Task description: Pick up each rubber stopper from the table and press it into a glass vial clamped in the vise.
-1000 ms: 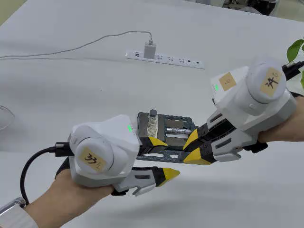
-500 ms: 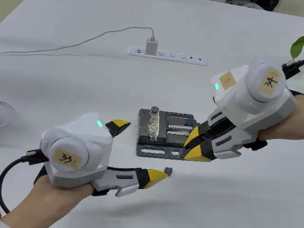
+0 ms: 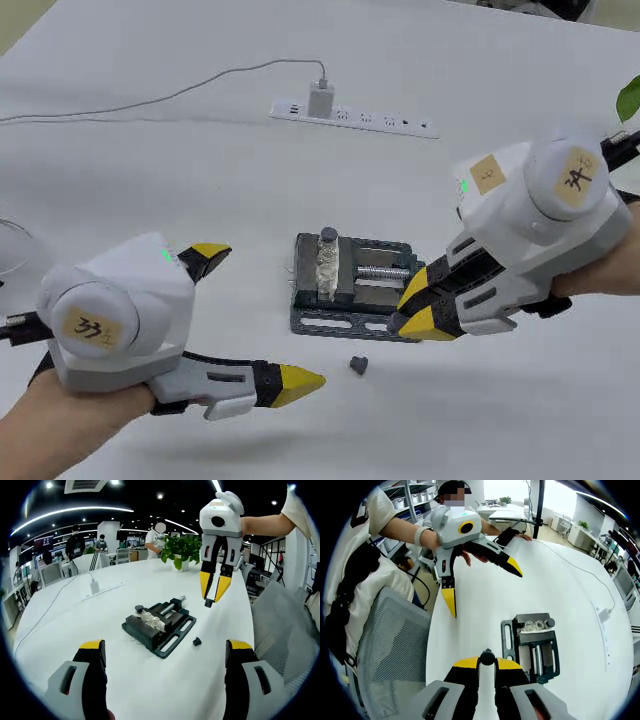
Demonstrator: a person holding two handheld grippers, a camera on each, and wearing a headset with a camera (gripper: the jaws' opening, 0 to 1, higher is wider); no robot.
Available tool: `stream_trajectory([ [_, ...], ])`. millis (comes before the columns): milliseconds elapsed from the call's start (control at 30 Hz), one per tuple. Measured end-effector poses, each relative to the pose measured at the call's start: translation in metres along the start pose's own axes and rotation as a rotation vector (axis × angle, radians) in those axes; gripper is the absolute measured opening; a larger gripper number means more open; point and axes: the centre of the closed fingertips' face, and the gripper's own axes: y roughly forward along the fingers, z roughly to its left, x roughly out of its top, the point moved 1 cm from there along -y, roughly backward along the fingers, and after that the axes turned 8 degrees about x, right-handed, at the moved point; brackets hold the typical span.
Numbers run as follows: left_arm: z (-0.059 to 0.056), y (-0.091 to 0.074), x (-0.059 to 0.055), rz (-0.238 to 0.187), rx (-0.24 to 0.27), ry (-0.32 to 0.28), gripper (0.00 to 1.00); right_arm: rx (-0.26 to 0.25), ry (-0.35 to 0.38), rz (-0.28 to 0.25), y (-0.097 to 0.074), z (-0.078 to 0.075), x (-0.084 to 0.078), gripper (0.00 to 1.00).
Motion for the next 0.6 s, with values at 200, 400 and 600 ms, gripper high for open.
stream_trajectory([
  [200,0.001,0.0,-0.003,0.015,-0.001,0.012,0.99,-0.005,-0.019,0.029,-0.004,-0.014,-0.002,0.06],
  [400,0.002,0.0,-0.007,0.034,-0.001,0.012,0.99,-0.011,-0.058,0.055,-0.011,-0.03,0.005,0.06],
  [600,0.004,-0.001,-0.012,0.045,0.002,0.015,0.99,-0.005,-0.122,0.134,-0.016,-0.044,0.009,0.06],
])
